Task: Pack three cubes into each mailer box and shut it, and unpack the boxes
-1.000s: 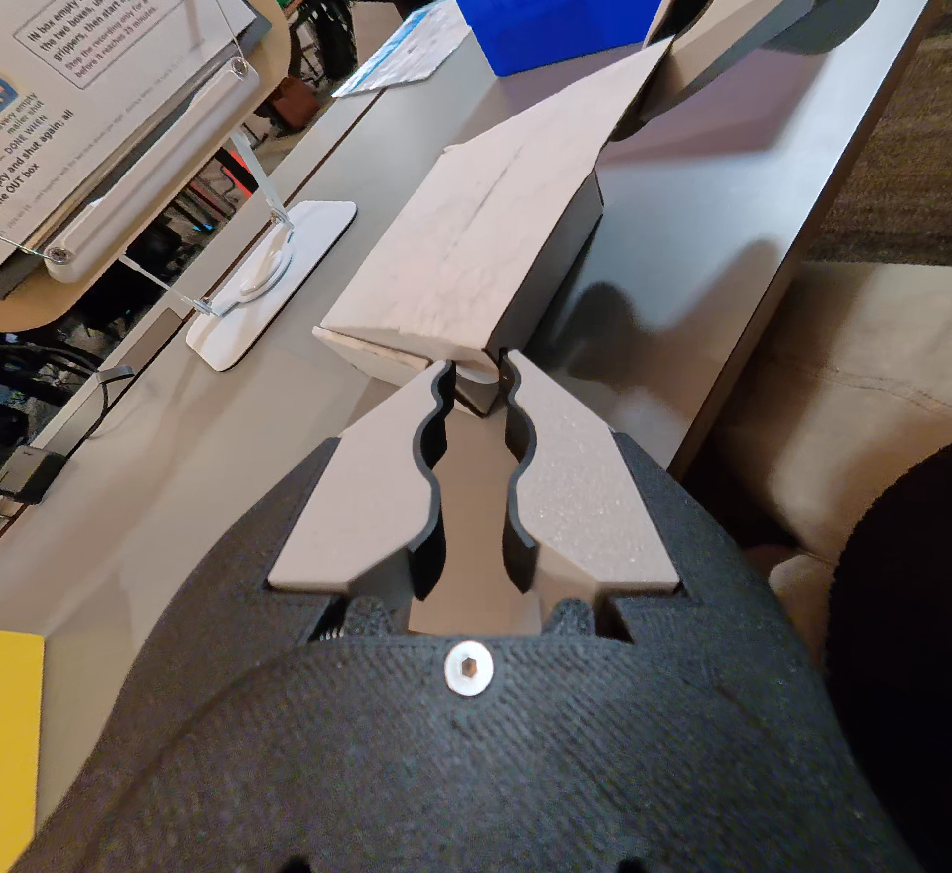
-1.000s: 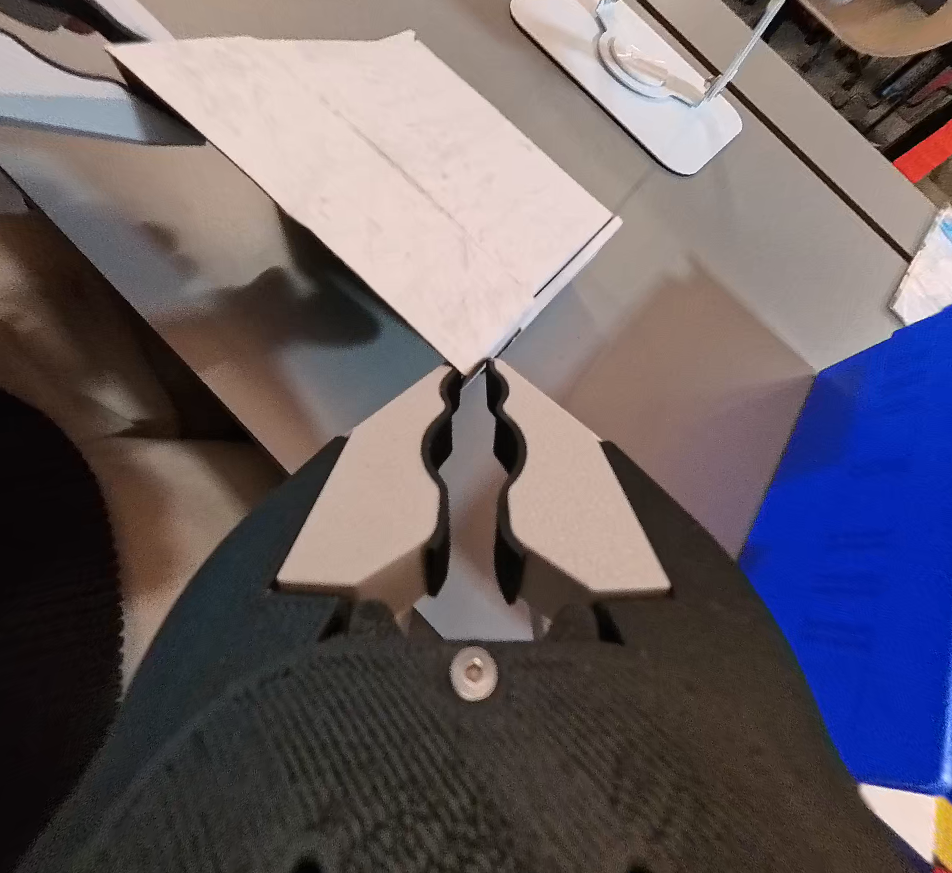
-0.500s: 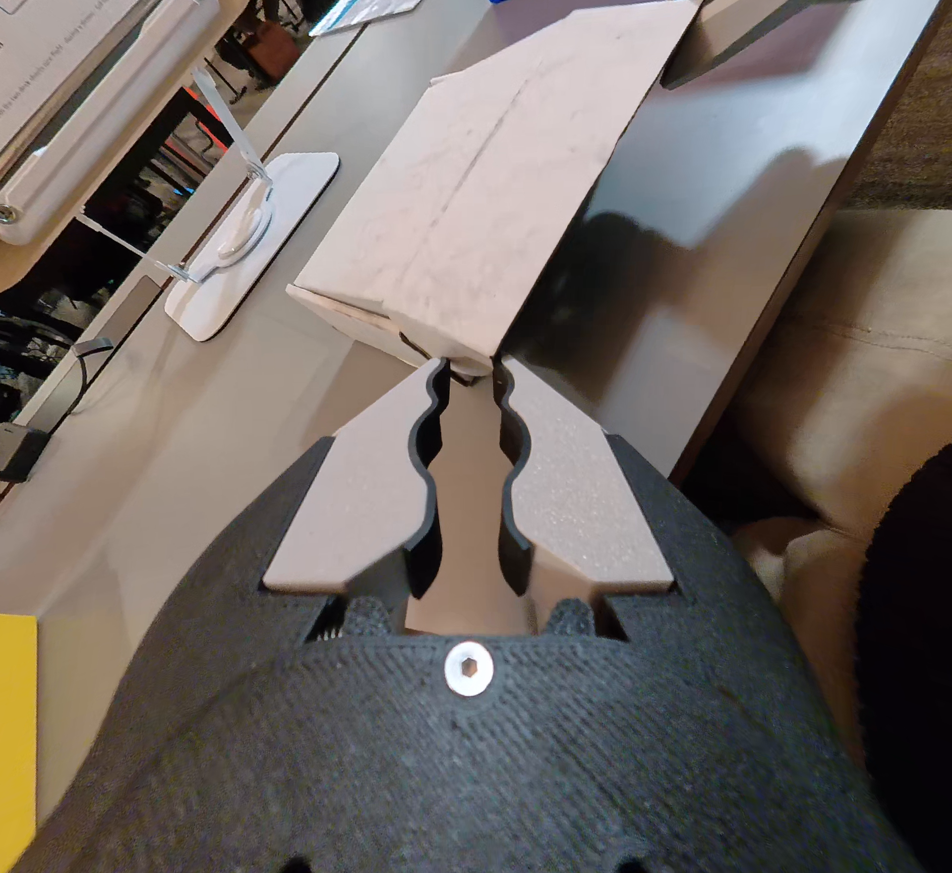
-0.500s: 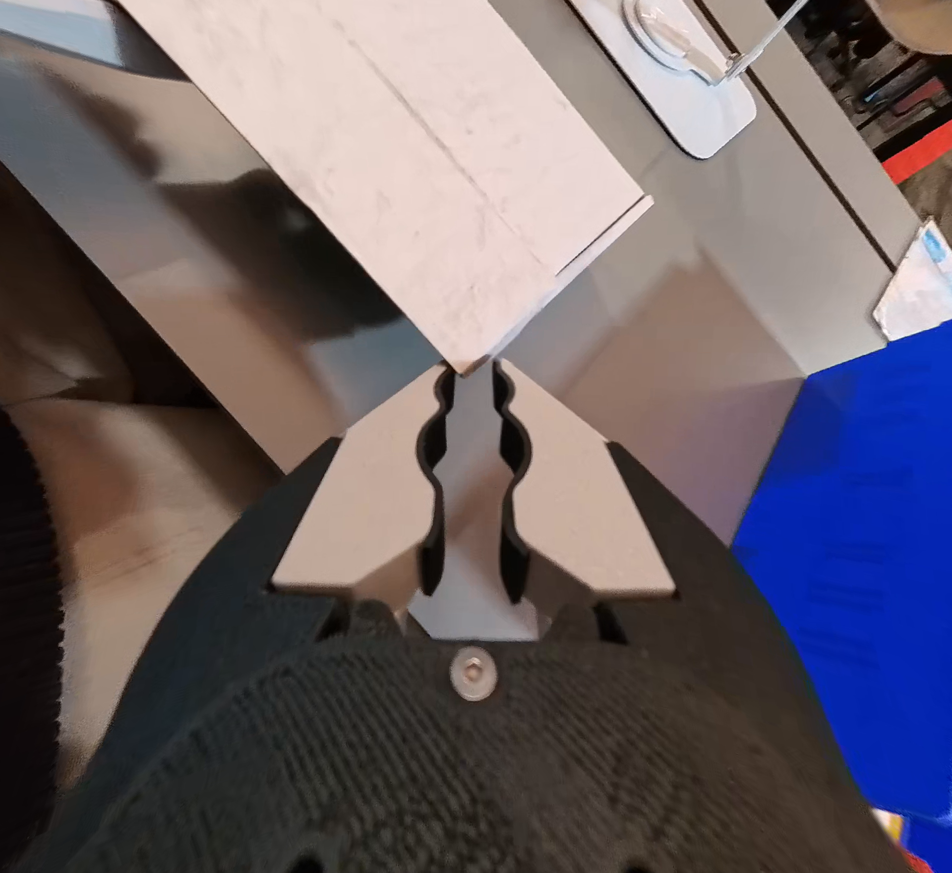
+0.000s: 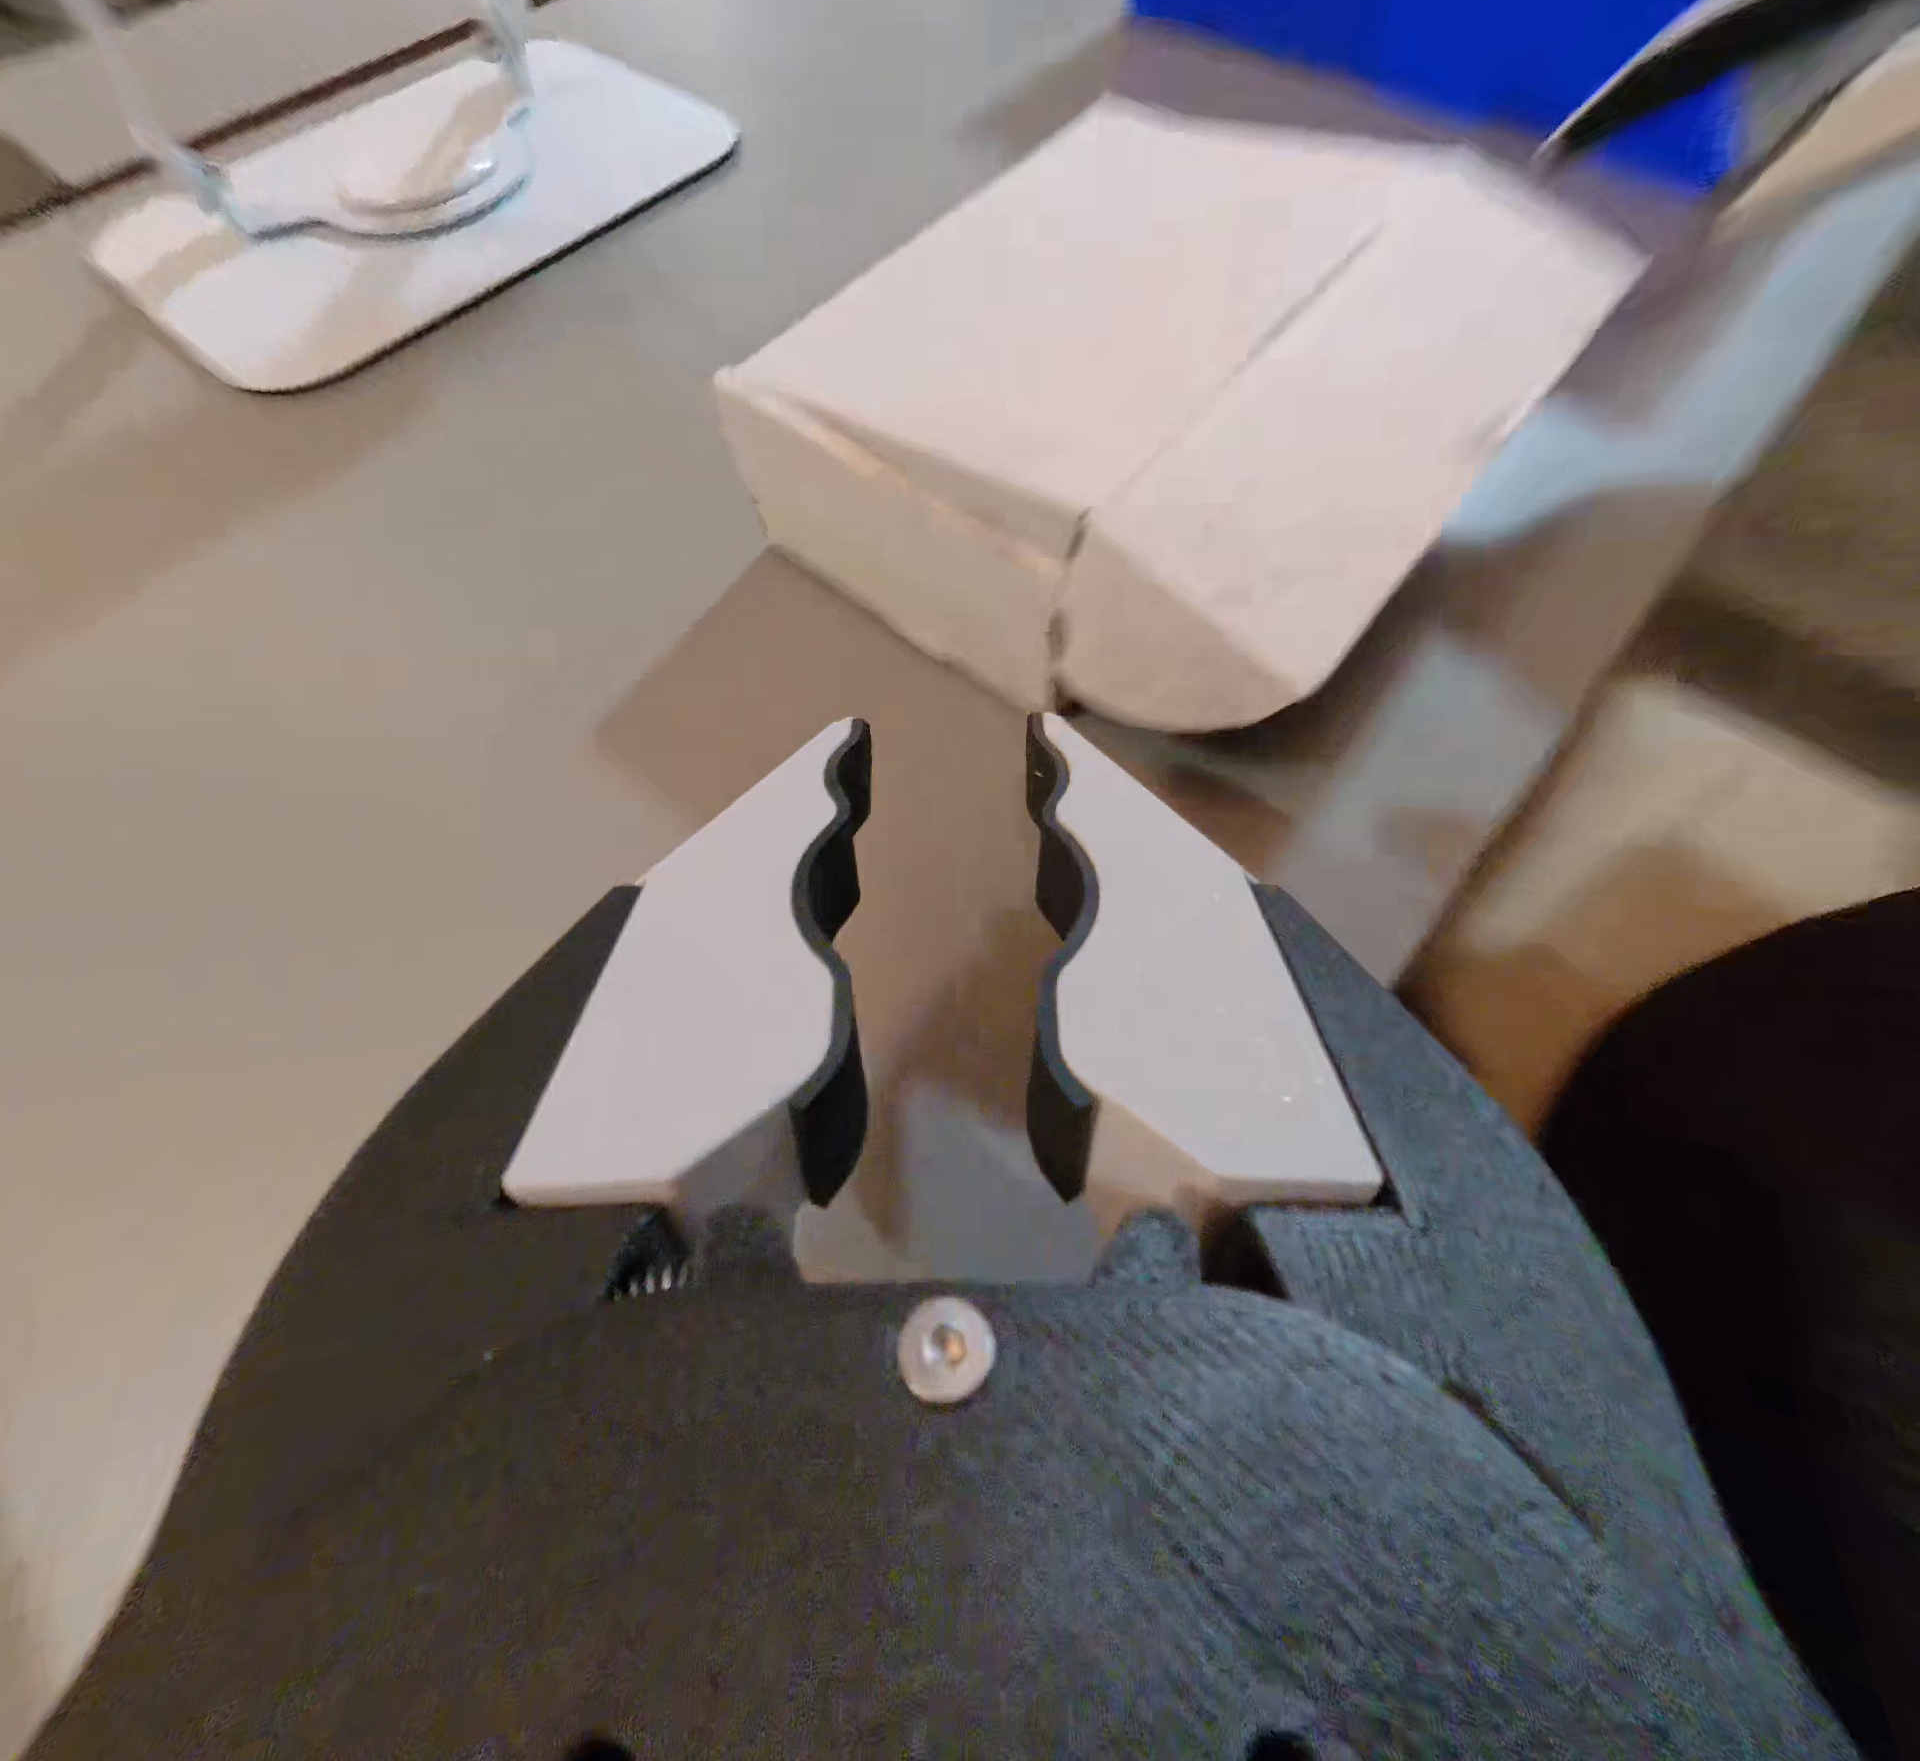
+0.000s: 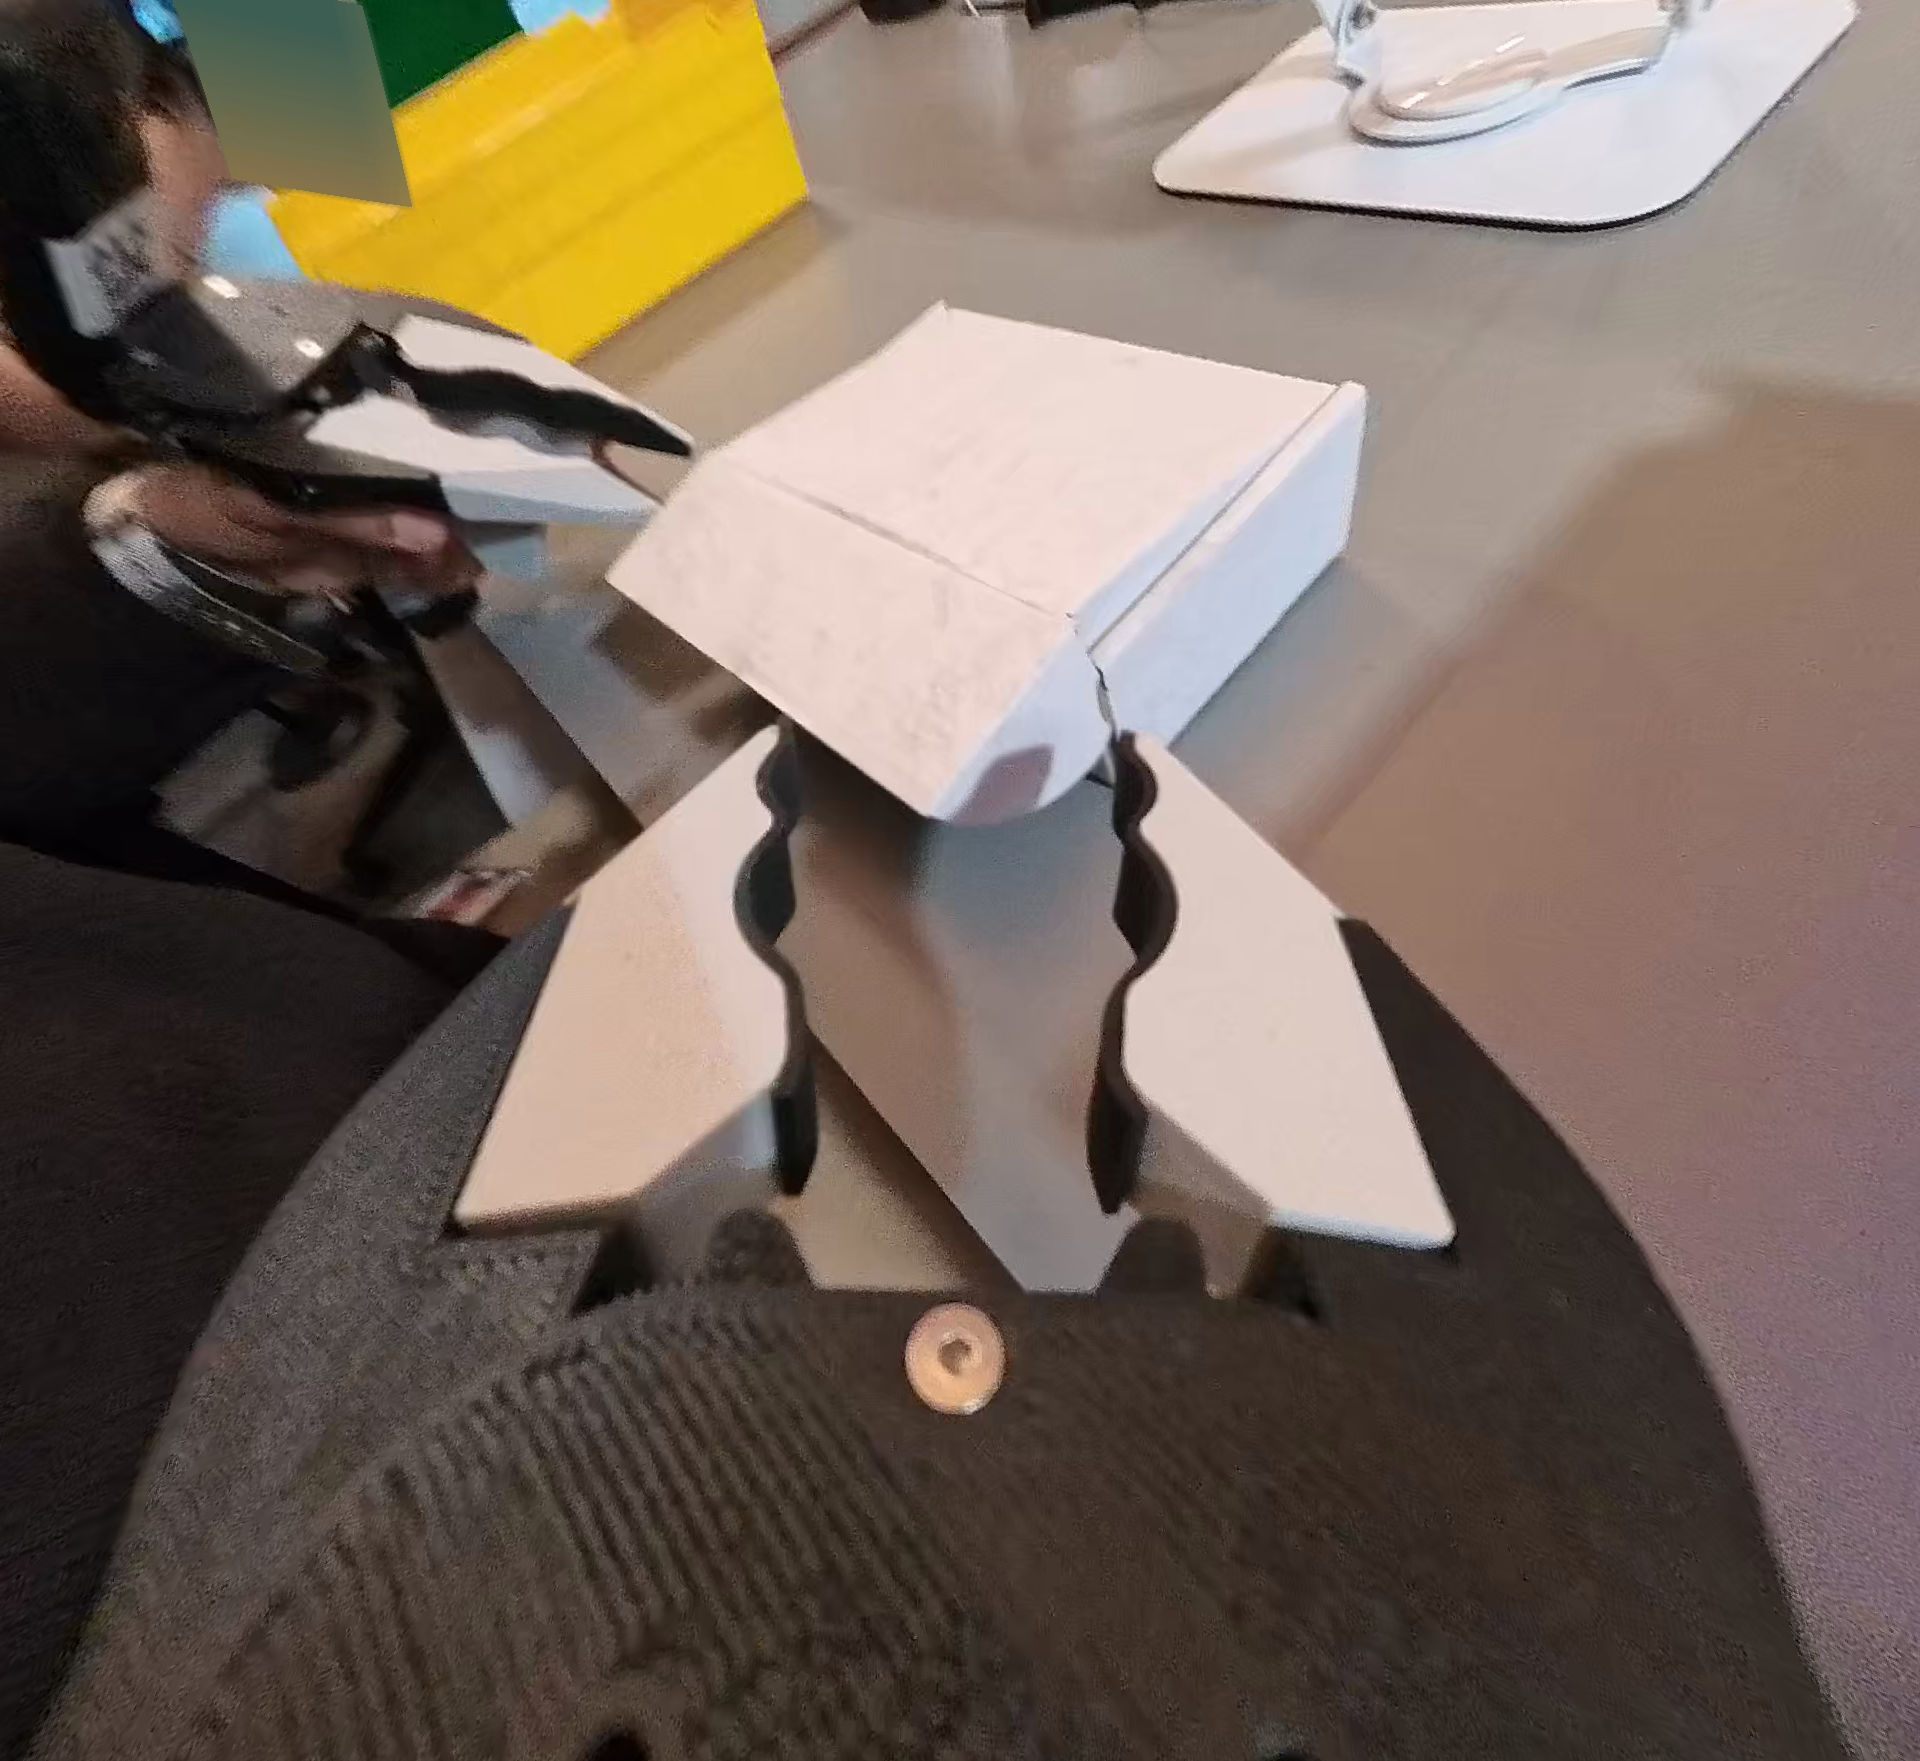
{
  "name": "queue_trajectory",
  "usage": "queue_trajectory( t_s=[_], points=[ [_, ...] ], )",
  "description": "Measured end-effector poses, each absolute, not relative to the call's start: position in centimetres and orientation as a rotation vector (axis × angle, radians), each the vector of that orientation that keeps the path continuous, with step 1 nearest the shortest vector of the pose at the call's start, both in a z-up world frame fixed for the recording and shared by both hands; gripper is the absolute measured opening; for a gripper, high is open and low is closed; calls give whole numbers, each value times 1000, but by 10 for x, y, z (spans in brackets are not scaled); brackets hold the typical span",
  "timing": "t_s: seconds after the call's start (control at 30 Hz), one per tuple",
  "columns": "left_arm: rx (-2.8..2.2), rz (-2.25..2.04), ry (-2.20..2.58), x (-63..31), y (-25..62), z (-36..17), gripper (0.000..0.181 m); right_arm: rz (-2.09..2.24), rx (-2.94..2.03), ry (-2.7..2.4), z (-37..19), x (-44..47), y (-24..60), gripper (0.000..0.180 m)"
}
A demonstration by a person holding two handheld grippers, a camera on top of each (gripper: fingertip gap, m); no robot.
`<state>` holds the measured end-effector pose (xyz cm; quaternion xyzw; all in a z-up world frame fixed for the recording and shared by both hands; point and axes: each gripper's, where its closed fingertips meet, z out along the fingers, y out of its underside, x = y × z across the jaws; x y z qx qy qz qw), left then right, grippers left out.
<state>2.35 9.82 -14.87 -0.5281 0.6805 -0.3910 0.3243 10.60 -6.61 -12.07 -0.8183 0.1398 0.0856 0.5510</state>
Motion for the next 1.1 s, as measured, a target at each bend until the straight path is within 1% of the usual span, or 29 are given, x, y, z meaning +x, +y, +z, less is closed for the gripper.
queue_trajectory(
  t_s=[0.03, 0.1, 0.17, 0.23, 0.3, 0.43, 0.5, 0.73, 1.0, 1.1],
  points=[
    [-1409, -1186, 1771, 22, 87, -140, 31, 243, -1909, 344, -118, 105, -65, 61],
    [-1466, -1452, 1732, 20, 70, -125, 32, 302, -1879, 369, -118, 103, -62, 62],
    [-1518, -1567, 1720, 19, 63, -123, 33, 330, -1884, 388, -123, 102, -59, 62],
    [-1553, -1520, 1746, 21, 62, -135, 43, 321, -1921, 396, -132, 102, -57, 61],
    [-1558, -1438, 1784, 23, 60, -145, 46, 290, -1963, 387, -139, 101, -55, 59],
    [-1490, -1458, 1833, 21, 43, -144, 51, 241, -2010, 346, -144, 97, -53, 53],
    [-1471, -1462, 1845, 20, 38, -143, 48, 230, -2021, 337, -145, 96, -52, 52],
    [-1475, -1508, 1830, 20, 35, -139, 46, 202, -2035, 321, -144, 95, -53, 46],
    [-1479, -1485, 1829, 20, 35, -142, 45, 190, -2053, 311, -146, 94, -53, 46],
    [-1497, -1499, 1817, 21, 37, -143, 41, 198, -2052, 312, -147, 93, -53, 45]
  ],
)
